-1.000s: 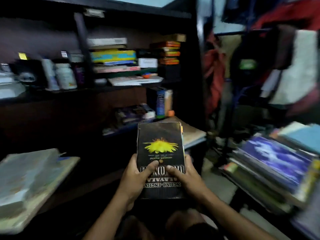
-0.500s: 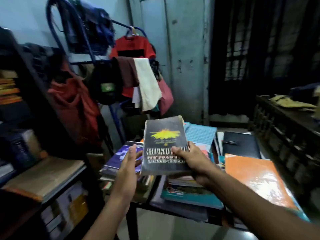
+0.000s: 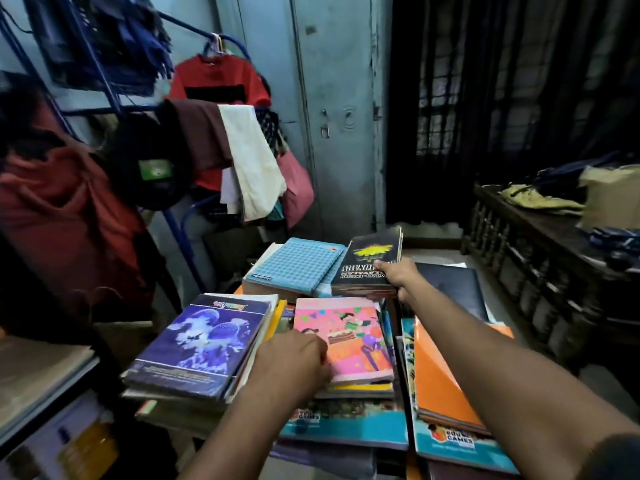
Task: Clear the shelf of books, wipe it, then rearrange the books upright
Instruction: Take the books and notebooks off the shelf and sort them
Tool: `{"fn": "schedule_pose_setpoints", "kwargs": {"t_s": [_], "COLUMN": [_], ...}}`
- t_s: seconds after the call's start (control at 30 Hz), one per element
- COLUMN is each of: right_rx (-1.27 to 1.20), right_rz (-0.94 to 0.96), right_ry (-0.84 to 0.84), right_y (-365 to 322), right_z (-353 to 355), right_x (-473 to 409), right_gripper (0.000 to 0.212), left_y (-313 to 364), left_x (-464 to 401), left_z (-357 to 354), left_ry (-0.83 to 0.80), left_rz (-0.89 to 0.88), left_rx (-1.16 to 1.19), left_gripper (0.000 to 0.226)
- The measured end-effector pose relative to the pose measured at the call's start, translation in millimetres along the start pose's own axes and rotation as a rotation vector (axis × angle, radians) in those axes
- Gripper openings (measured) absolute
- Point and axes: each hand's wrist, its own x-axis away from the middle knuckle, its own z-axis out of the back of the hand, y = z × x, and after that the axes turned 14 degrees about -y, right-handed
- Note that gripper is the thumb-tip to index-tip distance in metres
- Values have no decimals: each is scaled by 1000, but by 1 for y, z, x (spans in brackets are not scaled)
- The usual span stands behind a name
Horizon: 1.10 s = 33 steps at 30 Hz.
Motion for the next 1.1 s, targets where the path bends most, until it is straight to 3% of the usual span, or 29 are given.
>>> {"fn": "schedule_pose_setpoints", "kwargs": {"t_s": [0.13, 0.27, 0.4, 0.5, 0.57, 0.63, 0.7, 0.8, 0.93, 1.03, 1.1], "right_rx": [114, 304, 583, 631, 645, 599, 586, 561, 635, 799, 939], "right_rz": [-22, -25, -41, 42, 202, 397, 517, 610, 621, 570, 600], "right_ry": [27, 46, 214, 294, 153, -73, -331, -670, -936, -1069, -1123], "right_y": [19, 53, 6, -23, -37, -41, -35, -11, 26, 61, 82], "right_z": [-9, -2, -32, -66, -105, -155, -210, -293, -389, -454, -497], "right_x": [-36, -104, -39, 0, 30, 66, 109, 167, 218, 232, 235], "right_gripper": [24, 64, 80, 73, 62, 49, 35, 16, 11, 34, 51], "left_y": [-3, -8, -9, -17, -31, -58, -100, -187, -313, -377, -409], "left_x": [2, 4, -2, -10, -5, 11, 41, 109, 204, 261, 288], "left_z": [2, 4, 6, 4, 7, 9, 7, -14, -71, -114, -141], "left_ry": [-26, -54, -74, -48, -16, 155, 406, 574, 582, 469, 386], "left_rz": [2, -44, -73, -104, -137, -160, -109, 105, 548, 810, 909], "left_rx": [-49, 14, 9, 52, 324, 594, 682, 703, 641, 553, 565], "left_gripper": [38, 36, 35, 36, 35, 31, 27, 20, 20, 32, 53]}}
